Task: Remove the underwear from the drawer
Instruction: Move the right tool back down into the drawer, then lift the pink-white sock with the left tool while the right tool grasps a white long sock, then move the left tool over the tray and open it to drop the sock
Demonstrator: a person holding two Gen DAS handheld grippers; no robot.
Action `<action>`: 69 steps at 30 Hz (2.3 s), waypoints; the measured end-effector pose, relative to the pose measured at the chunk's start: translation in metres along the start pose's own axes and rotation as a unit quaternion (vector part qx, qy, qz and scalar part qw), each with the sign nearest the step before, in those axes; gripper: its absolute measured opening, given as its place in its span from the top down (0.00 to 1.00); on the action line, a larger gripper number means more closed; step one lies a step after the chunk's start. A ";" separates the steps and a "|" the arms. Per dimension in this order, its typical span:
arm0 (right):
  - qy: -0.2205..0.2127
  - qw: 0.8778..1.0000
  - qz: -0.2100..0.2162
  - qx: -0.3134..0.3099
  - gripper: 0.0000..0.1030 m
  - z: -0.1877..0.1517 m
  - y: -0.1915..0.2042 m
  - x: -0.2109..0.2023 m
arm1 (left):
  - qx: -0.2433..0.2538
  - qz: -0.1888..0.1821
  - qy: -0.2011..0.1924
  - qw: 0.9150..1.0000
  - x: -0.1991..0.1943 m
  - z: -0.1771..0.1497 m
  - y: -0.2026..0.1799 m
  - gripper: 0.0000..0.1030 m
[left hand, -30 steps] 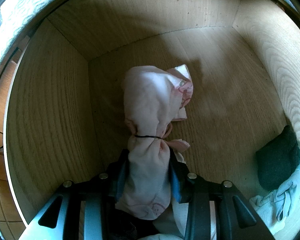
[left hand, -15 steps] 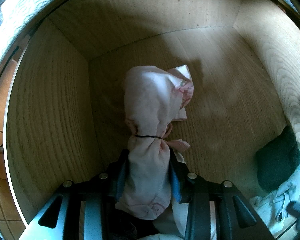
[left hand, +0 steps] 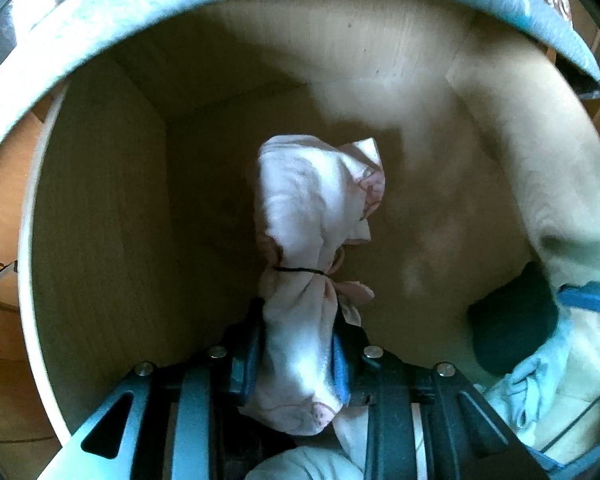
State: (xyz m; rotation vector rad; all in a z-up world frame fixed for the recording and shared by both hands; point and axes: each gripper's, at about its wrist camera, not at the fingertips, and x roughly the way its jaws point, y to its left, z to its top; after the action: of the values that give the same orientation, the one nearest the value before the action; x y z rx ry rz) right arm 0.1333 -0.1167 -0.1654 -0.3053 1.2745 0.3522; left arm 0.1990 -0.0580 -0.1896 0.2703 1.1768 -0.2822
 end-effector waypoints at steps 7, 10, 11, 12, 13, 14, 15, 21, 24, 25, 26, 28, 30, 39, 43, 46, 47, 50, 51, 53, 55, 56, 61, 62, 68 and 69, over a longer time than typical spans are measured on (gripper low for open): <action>0.005 1.000 0.022 0.017 0.10 0.003 -0.007 0.011 | -0.002 -0.008 -0.021 1.000 -0.030 -0.006 0.011 0.73; 0.009 0.999 0.028 0.019 0.10 0.005 -0.010 0.015 | -0.005 -0.015 -0.036 0.999 -0.049 -0.010 0.013 0.73; 0.007 0.999 0.031 0.015 0.10 0.007 -0.009 0.016 | -0.007 -0.020 -0.041 0.999 -0.056 -0.011 0.015 0.73; 0.008 0.999 0.036 0.011 0.10 0.013 -0.009 0.019 | -0.008 -0.026 -0.046 0.999 -0.063 -0.011 0.016 0.73; 0.008 0.999 0.040 0.009 0.10 0.015 -0.006 0.021 | -0.008 -0.028 -0.051 0.998 -0.070 -0.011 0.017 0.73; 0.008 0.999 0.042 0.006 0.10 0.017 -0.005 0.023 | -0.006 -0.027 -0.056 0.998 -0.076 -0.013 0.017 0.73; 0.006 0.999 0.041 0.002 0.10 0.020 -0.004 0.024 | -0.002 -0.025 -0.064 0.998 -0.085 -0.014 0.017 0.73; 0.002 0.998 0.061 0.009 0.17 0.035 -0.003 0.027 | 0.003 -0.029 -0.087 0.996 -0.115 -0.019 0.027 0.73; -0.009 0.996 0.087 0.013 0.27 0.042 -0.004 0.025 | 0.005 -0.029 -0.094 0.995 -0.123 -0.023 0.027 0.73; -0.010 0.995 0.094 0.012 0.27 0.044 -0.003 0.024 | 0.005 -0.030 -0.094 0.995 -0.124 -0.025 0.028 0.73; -0.011 0.994 0.105 0.009 0.27 0.045 -0.001 0.024 | 0.006 -0.031 -0.093 0.995 -0.125 -0.027 0.025 0.73; -0.006 0.993 0.118 -0.001 0.27 0.048 0.003 0.027 | 0.006 -0.038 -0.090 0.995 -0.126 -0.032 0.028 0.73; 0.012 0.992 0.125 -0.017 0.27 0.051 0.012 0.037 | 0.007 -0.041 -0.084 0.996 -0.127 -0.037 0.030 0.73; 0.083 0.977 0.196 -0.035 0.45 0.065 0.029 0.079 | -0.008 -0.063 -0.076 0.995 -0.122 -0.060 0.036 0.73; 0.066 0.976 0.205 -0.016 0.57 0.069 0.014 0.074 | -0.012 -0.075 -0.087 0.993 -0.132 -0.071 0.039 0.73; 0.048 0.979 0.197 0.022 0.57 0.069 -0.002 0.068 | -0.013 -0.080 -0.100 0.992 -0.145 -0.078 0.043 0.73; 0.041 0.981 0.189 0.033 0.57 0.069 -0.008 0.067 | -0.012 -0.082 -0.103 0.991 -0.148 -0.079 0.043 0.73; 0.031 0.982 0.178 0.047 0.56 0.069 -0.012 0.064 | -0.015 -0.092 -0.117 0.989 -0.160 -0.077 0.045 0.73; 0.031 0.982 0.179 0.045 0.55 0.069 -0.009 0.065 | -0.015 -0.094 -0.121 0.988 -0.165 -0.078 0.047 0.73; 0.033 0.983 0.177 0.043 0.51 0.064 -0.006 0.066 | -0.016 -0.097 -0.127 0.987 -0.172 -0.078 0.048 0.73; 0.046 0.981 0.185 0.042 0.46 0.069 0.001 0.073 | -0.012 -0.096 -0.134 0.986 -0.181 -0.075 0.050 0.73; 0.052 0.981 0.184 0.041 0.45 0.074 0.003 0.076 | -0.010 -0.095 -0.135 0.986 -0.185 -0.073 0.051 0.73; 0.061 0.980 0.187 0.025 0.47 0.080 0.012 0.086 | -0.005 -0.060 -0.149 0.987 -0.199 -0.040 0.060 0.73; 0.064 0.979 0.192 0.024 0.48 0.081 0.014 0.087 | -0.003 -0.049 -0.158 0.986 -0.206 -0.031 0.064 0.73; 0.078 0.975 0.205 0.025 0.48 0.086 0.002 0.102 | 0.000 -0.044 -0.177 0.983 -0.231 0.025 0.087 0.73; 0.078 0.975 0.206 0.026 0.48 0.087 0.002 0.103 | -0.005 -0.040 -0.174 0.984 -0.230 0.038 0.091 0.73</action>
State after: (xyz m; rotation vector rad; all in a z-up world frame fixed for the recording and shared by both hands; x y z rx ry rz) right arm 0.2343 -0.0700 -0.2421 -0.0203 1.4999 0.6568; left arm 0.1826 0.0310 0.0437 0.1561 0.8449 -0.3768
